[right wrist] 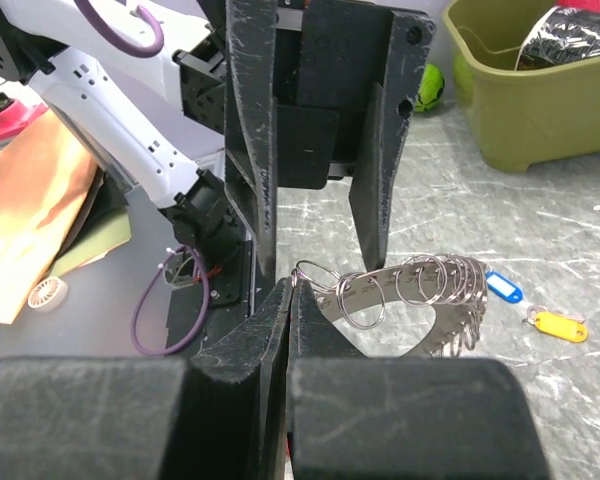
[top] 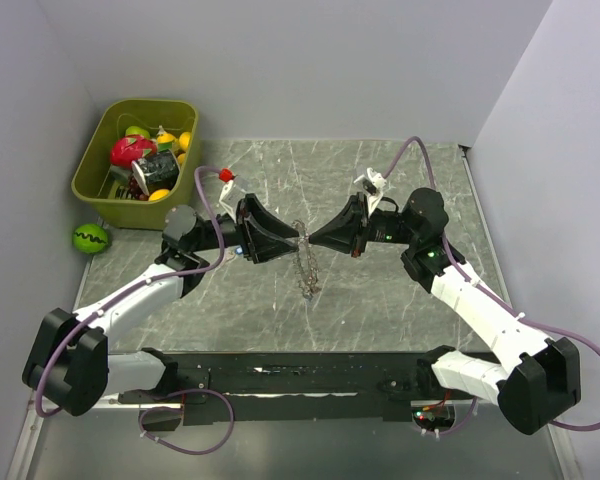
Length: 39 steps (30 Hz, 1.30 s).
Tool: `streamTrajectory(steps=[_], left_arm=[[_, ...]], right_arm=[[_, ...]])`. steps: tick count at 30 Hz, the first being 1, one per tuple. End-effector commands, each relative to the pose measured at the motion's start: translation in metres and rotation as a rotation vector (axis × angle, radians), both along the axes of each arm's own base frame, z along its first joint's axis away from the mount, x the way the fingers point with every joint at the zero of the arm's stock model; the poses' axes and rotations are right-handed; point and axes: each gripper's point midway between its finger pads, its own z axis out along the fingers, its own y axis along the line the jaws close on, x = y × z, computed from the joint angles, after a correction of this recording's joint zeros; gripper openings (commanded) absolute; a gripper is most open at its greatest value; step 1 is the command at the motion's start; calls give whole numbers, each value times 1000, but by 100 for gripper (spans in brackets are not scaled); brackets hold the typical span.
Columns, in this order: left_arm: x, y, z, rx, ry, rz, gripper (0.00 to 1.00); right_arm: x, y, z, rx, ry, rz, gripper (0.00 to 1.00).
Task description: Put the keys on the keyring
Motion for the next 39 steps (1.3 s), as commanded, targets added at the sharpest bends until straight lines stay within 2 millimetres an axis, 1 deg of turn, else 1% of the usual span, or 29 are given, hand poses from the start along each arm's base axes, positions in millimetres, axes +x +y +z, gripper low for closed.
streamTrajectory(steps=[1, 9, 16, 20, 26, 30, 35, 39], left_arm=[[-10, 1, 13, -54, -39, -49, 56], [-11, 0, 18, -74, -55, -61, 56], [-13, -4, 20, -84, -59, -65, 59], [-12, -4, 22, -83, -63, -62, 59], [-14, -11, 24, -89, -72, -79, 53], [-15, -15, 23, -97, -64, -91, 45], [-18, -18, 28, -114, -72, -108, 39], [-17, -20, 31, -118, -77, -105, 28]], right_arm=[[-6, 1, 24, 55, -98, 20, 0], [-5, 1, 22, 58, -91, 23, 0], [-5, 1, 22, 60, -87, 25, 0], [-6, 1, 22, 61, -88, 25, 0], [-7, 1, 23, 72, -83, 26, 0], [-8, 1, 25, 79, -90, 27, 0], [-9, 1, 23, 83, -80, 30, 0], [-10, 1, 21, 87, -72, 30, 0]])
